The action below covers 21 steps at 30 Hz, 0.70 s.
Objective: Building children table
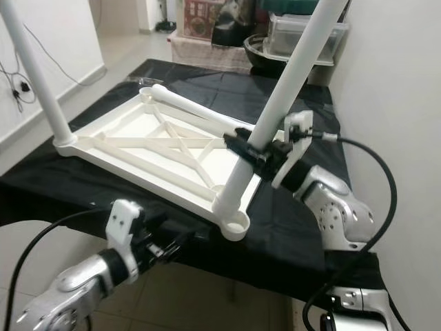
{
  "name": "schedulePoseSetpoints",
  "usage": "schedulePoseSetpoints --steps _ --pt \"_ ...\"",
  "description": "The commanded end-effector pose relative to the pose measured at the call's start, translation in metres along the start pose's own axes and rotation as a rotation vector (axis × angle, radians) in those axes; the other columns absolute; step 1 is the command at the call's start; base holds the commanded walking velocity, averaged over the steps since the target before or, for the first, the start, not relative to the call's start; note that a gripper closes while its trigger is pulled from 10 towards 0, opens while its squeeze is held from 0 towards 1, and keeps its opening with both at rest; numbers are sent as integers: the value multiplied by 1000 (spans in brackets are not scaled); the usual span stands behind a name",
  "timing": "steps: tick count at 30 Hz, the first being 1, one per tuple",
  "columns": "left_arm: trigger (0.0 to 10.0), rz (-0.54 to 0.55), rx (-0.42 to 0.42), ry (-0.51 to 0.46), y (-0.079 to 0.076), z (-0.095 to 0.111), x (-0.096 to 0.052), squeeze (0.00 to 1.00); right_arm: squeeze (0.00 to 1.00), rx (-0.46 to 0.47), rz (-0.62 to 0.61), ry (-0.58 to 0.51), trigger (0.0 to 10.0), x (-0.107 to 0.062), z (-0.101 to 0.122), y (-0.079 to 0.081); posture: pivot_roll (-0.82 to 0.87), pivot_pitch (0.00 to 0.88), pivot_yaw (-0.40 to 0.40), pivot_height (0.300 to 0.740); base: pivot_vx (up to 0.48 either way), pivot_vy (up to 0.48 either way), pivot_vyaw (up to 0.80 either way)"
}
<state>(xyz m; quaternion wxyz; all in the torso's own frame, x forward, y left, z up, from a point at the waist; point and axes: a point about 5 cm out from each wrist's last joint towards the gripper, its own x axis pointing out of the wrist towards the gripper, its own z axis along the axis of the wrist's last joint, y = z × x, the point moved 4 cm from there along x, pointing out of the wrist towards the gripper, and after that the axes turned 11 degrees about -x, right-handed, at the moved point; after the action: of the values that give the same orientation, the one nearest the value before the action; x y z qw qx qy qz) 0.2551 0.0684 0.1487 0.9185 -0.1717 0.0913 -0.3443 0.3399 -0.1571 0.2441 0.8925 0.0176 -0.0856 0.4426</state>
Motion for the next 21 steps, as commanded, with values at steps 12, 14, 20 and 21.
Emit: schedulePoseSetpoints --steps 12,14,20,21 --pt "10000 -5 -11 74 -8 -6 -17 0 0 -14 125 20 10000 -4 -4 0 193 189 -47 740 0 0 0" --pt "10000 -3 -10 81 -8 -7 -19 0 0 -25 157 27 10000 -2 -4 3 194 188 -45 740 0 0 0" --pt "10000 -1 -5 90 -9 -8 -22 0 0 -36 227 34 10000 1 -4 11 199 185 -47 740 0 0 0" --pt "10000 0 -1 94 -10 -8 -23 0 0 -45 263 45 10000 2 -5 16 198 182 -49 740 0 0 0"
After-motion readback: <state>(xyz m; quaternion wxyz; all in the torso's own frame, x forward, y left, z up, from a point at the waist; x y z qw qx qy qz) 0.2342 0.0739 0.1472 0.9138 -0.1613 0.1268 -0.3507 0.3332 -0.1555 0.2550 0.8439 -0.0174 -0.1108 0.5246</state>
